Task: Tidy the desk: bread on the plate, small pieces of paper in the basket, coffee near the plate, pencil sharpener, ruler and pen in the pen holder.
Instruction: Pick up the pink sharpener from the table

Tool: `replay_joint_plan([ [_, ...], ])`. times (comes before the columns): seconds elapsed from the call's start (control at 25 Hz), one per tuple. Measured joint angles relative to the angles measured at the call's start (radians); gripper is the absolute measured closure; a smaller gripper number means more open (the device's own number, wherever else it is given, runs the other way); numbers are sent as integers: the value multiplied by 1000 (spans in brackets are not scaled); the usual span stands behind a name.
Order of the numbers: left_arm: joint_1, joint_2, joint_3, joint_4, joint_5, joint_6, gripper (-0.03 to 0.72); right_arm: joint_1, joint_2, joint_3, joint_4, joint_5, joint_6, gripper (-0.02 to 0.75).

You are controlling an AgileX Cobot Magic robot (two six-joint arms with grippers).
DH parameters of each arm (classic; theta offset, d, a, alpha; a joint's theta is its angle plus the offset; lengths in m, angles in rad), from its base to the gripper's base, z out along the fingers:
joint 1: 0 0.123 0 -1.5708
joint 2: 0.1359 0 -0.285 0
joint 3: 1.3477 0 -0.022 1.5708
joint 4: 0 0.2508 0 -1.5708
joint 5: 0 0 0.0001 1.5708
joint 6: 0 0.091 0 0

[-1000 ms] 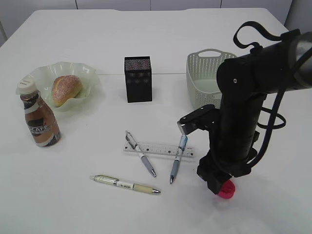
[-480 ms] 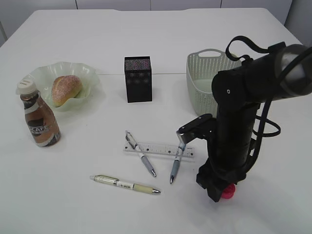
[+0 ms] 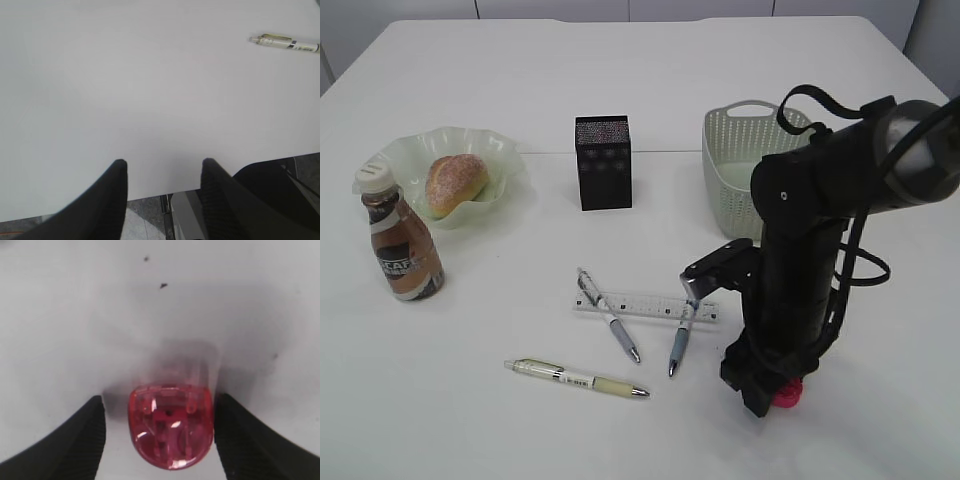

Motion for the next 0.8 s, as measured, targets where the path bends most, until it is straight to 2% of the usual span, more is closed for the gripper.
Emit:
replay_joint_plan([
  [0.32,0,0,0,0,0,0,335,0,8,-2,0,-7,0,260],
  [0.6,0,0,0,0,0,0,335,0,10,-5,-12,-7,0,407],
  [0.8,0,0,0,0,0,0,335,0,10,-6,-12,-7,0,434],
])
